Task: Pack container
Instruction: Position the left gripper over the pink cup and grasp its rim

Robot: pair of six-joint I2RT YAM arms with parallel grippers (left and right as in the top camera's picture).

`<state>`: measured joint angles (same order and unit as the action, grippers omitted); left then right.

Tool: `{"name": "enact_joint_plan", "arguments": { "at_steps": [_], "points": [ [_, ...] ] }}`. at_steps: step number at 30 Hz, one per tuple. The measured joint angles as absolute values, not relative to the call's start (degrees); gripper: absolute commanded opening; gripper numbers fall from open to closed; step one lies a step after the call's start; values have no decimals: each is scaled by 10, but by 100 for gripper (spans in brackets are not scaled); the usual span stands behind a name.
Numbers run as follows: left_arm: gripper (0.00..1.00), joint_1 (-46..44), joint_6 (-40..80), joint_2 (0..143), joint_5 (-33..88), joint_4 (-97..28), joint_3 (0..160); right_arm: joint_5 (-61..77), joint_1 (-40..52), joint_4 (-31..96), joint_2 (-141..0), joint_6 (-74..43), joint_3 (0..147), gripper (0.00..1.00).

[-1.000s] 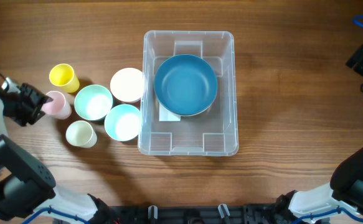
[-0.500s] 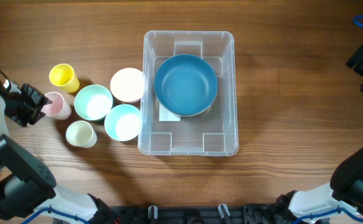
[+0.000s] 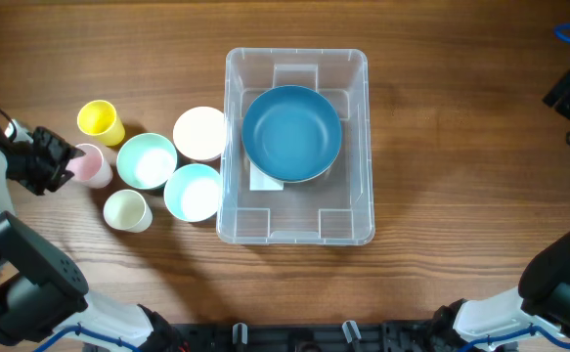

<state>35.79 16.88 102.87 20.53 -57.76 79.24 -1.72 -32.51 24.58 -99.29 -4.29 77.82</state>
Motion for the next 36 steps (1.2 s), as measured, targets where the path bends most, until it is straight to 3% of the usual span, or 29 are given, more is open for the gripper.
{"name": "enact_joint_plan", "arguments": {
  "at_steps": [5,19,36],
  "points": [
    [40,358,169,1024,211,-593,818,-20,-325,229,-993,-43,778,100],
    [50,358,184,1008,109,-647,822,-107,-326,188,-1011,-43,778,100],
    [50,358,201,1008,101,-547,760,-110,-326,174,-1104,-12,778,100]
  ]
}}
